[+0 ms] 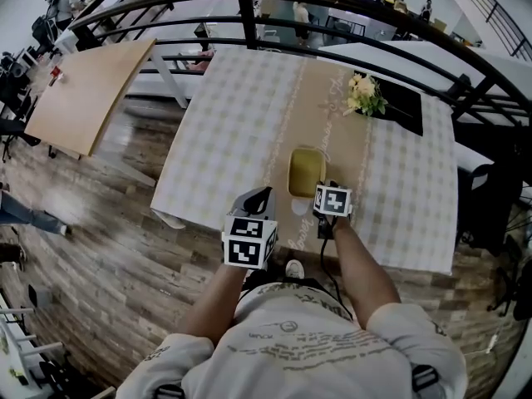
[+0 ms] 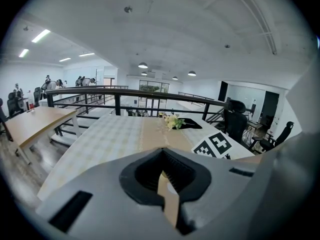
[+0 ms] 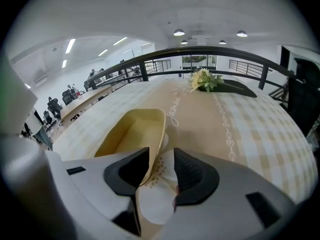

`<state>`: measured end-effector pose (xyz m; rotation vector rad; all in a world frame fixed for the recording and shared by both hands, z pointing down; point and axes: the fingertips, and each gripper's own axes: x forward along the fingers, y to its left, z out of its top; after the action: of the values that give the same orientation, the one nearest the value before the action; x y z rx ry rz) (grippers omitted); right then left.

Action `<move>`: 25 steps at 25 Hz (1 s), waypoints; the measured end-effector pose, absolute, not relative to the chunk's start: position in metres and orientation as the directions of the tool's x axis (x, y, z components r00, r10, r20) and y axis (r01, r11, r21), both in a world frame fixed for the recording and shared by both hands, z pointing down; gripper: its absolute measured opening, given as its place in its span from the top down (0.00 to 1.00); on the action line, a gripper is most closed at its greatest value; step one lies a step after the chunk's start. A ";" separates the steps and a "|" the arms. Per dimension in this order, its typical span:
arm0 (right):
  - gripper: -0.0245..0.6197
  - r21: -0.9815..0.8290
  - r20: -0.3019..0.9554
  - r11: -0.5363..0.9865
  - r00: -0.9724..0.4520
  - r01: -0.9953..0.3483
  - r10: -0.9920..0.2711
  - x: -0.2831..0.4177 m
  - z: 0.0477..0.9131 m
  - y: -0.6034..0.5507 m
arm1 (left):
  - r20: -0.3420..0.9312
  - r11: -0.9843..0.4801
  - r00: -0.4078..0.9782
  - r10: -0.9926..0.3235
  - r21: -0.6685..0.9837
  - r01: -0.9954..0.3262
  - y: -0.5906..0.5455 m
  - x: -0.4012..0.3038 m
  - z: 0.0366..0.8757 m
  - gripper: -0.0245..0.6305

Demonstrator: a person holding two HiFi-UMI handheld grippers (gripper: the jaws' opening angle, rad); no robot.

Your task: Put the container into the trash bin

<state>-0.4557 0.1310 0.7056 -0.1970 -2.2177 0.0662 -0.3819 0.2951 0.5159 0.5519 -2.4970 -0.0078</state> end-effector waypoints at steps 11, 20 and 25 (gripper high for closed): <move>0.92 -0.126 0.825 0.991 -0.548 0.051 0.133 -0.457 0.722 0.132 | 0.542 0.918 -0.748 -0.382 0.129 -0.375 0.305 -0.382 0.517 0.96; 0.93 -0.172 0.780 0.985 -0.609 0.011 0.142 -0.465 0.690 0.137 | 0.531 0.911 -0.748 -0.399 0.134 -0.391 0.306 -0.386 0.512 0.96; 0.93 -0.200 0.744 0.980 -0.651 -0.006 0.147 -0.467 0.656 0.139 | 0.517 0.906 -0.752 -0.410 0.136 -0.401 0.305 -0.388 0.505 0.96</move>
<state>-0.4671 0.1391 0.6562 -0.0980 -2.2701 0.2324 -0.3877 0.3052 0.5054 0.5811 -2.5115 -0.0218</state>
